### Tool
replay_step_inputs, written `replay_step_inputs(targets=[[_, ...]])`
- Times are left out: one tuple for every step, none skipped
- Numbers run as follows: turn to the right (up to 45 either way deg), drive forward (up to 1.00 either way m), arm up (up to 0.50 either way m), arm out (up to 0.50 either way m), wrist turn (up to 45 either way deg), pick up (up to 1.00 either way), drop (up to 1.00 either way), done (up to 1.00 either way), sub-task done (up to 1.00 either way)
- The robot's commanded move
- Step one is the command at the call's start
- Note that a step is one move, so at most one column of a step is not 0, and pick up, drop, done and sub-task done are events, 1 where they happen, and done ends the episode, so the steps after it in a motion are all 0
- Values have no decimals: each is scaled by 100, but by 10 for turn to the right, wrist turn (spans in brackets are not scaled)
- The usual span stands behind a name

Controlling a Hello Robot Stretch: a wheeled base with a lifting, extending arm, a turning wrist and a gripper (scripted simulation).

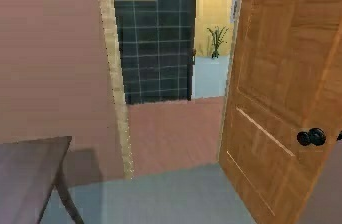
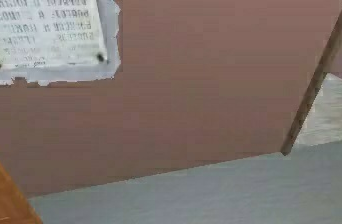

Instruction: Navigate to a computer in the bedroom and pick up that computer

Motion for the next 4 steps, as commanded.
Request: replay_step_inputs(targets=[[0,100,0,0,0,0,0,0,0],[0,85,0,0,0,0,0,0,0],[360,0,0,0,0,0,0,0,0],[0,25,0,0,0,0,0,0,0]])
